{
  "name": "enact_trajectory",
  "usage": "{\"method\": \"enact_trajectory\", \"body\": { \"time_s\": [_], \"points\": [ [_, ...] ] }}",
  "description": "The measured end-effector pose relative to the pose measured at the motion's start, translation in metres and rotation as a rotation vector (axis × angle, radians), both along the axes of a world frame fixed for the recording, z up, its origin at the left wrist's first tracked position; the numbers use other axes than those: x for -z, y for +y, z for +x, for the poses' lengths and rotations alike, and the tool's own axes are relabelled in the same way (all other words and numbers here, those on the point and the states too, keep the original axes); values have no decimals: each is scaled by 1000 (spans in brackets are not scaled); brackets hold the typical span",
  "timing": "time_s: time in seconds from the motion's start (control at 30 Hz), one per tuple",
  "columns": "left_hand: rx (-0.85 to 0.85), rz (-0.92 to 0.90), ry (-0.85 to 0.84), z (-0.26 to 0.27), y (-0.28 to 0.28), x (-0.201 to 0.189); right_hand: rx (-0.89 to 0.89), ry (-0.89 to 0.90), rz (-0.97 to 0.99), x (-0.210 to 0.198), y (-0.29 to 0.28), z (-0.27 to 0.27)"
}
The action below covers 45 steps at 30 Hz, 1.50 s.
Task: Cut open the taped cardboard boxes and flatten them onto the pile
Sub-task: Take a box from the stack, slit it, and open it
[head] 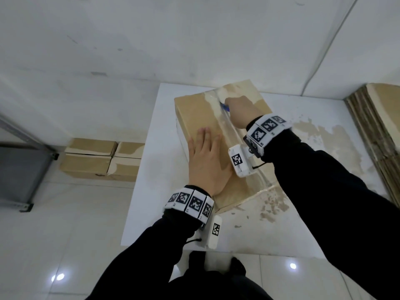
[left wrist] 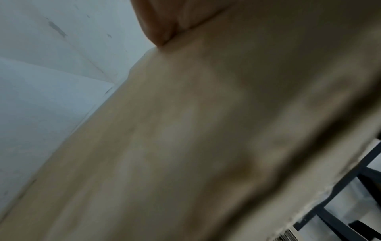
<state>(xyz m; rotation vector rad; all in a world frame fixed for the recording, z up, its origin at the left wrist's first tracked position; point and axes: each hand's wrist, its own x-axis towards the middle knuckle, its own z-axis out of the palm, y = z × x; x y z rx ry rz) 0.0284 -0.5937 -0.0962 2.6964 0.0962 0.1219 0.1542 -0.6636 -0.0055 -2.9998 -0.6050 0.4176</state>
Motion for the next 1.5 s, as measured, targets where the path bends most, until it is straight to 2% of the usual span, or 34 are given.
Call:
{"method": "enact_trajectory", "body": {
  "time_s": [0.1,0.23,0.5,0.63,0.73,0.87,0.93,1.1,1.27,1.5],
  "points": [
    [-6,-6,-12,0,0,1,18,26,31,-3,-4,-2],
    [-24,-19,-39,-1,-2,3,-8,-38,8,-3,-24,-20],
    [-37,1,3,0,-2,0,2,-60,57,4,-33,-39],
    [-39,-19,25,0,-2,-4,50,-33,176,17,-56,-77],
    [-32,-17,16,0,-2,-2,168,11,272,24,-79,-104],
    [-25,-22,15,-1,-2,-4,187,-81,467,14,-78,-89],
    [-29,-24,8,-1,-1,-4,154,-95,407,10,-63,-66],
    [-39,-13,-25,-2,-2,-1,153,-6,246,18,-32,-30],
    [-47,-33,-45,-2,-1,0,74,-175,96,13,-30,-22],
    [-47,-26,-43,-2,-1,2,97,-140,120,22,-23,-25]
  ]
}}
